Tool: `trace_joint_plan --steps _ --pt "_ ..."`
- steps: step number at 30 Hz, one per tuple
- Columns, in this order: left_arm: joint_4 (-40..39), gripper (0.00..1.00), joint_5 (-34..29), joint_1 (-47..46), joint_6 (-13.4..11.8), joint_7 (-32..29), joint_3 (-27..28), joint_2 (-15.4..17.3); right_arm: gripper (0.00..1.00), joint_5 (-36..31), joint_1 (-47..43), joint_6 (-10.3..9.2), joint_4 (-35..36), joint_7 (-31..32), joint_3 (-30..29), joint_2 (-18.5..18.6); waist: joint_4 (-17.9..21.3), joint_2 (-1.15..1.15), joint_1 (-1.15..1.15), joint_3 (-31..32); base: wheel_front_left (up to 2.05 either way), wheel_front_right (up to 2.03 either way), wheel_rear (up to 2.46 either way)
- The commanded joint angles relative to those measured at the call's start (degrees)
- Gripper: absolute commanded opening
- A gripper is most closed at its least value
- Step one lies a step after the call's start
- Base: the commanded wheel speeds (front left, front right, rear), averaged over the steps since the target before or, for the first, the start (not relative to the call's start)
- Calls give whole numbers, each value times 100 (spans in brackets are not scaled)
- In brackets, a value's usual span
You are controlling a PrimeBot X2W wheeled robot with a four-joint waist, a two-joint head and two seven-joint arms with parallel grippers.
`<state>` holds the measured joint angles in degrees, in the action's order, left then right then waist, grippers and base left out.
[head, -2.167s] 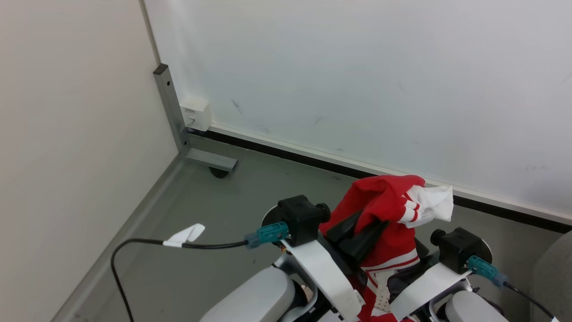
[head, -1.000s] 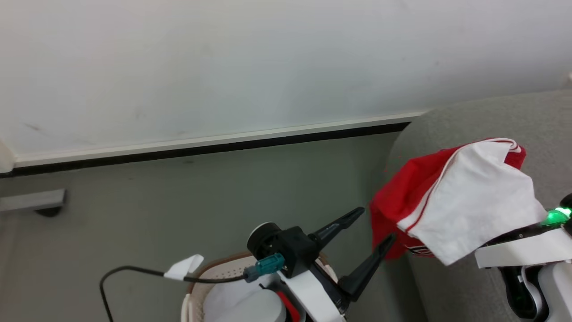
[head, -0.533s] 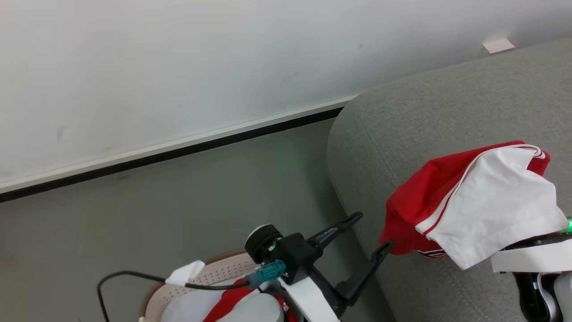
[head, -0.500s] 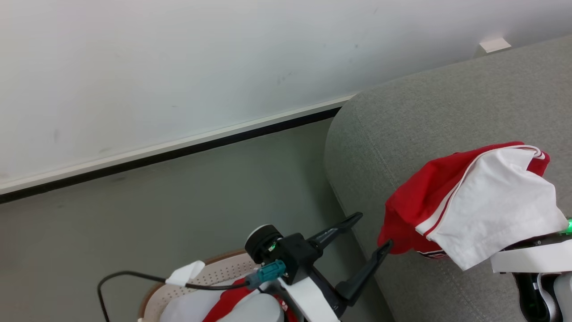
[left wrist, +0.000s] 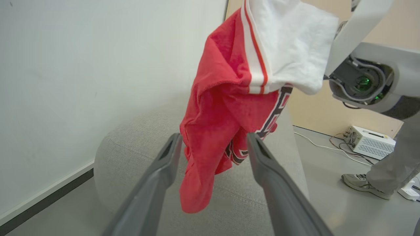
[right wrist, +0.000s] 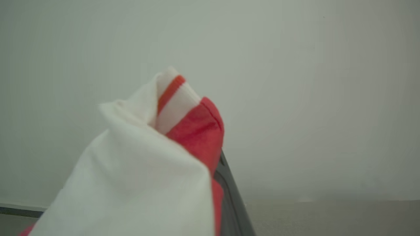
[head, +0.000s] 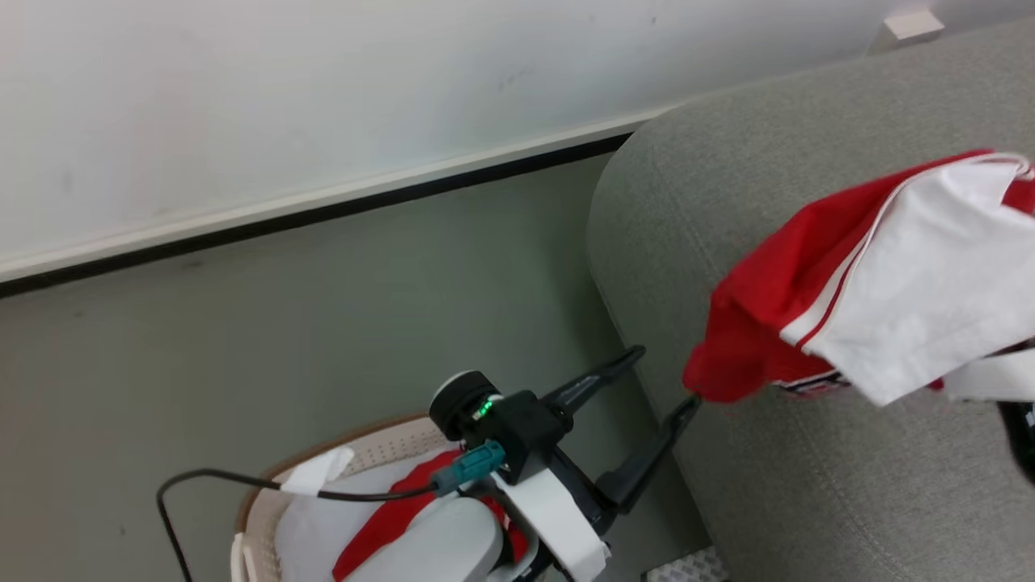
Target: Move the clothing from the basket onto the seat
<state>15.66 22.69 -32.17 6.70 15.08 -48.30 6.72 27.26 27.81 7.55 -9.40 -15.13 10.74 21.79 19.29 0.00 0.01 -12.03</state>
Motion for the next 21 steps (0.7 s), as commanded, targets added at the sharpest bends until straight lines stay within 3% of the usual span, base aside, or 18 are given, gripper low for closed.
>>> trace_joint_plan --steps 1,10,14,21 --pt "-31 100 -57 -108 -14 12 49 95 0 -125 272 -12 -68 -2 -66 153 -151 0 -1 -348 0 0 0" --pt "-249 100 -193 -555 -171 -91 251 293 0 18 1714 -13 -594 -1 -634 906 -483 0 -1 -1533 0 0 0" --pt "-320 100 -228 -729 -199 -118 280 267 0 53 2309 -12 -1274 15 -818 1393 -622 0 -1 -1967 0 0 0" --pt "-349 100 -247 -906 -269 -75 394 250 0 94 3023 -12 -2547 60 -902 1754 -812 0 -1 -2354 0 0 0"
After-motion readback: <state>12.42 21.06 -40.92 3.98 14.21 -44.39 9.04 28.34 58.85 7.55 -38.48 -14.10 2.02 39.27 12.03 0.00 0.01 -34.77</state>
